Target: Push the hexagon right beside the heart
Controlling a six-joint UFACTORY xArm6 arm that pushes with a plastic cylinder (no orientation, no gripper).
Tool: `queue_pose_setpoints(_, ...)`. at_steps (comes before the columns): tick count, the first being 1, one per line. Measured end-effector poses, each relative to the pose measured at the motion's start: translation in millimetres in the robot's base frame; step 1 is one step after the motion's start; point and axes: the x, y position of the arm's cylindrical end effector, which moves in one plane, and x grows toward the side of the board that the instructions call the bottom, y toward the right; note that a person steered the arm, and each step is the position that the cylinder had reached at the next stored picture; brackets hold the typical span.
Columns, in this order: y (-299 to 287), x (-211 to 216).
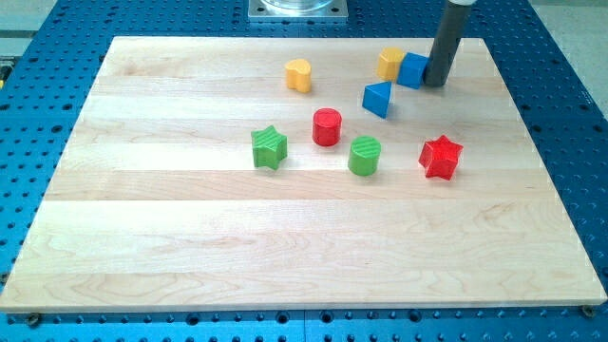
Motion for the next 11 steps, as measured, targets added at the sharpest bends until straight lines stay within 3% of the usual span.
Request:
queue_pose_setpoints(2, 32, -25)
queue_pose_setpoints(6, -95, -57)
queue_pose_setpoints(10, -174, -32)
queue_pose_setpoints(11, -248, -50)
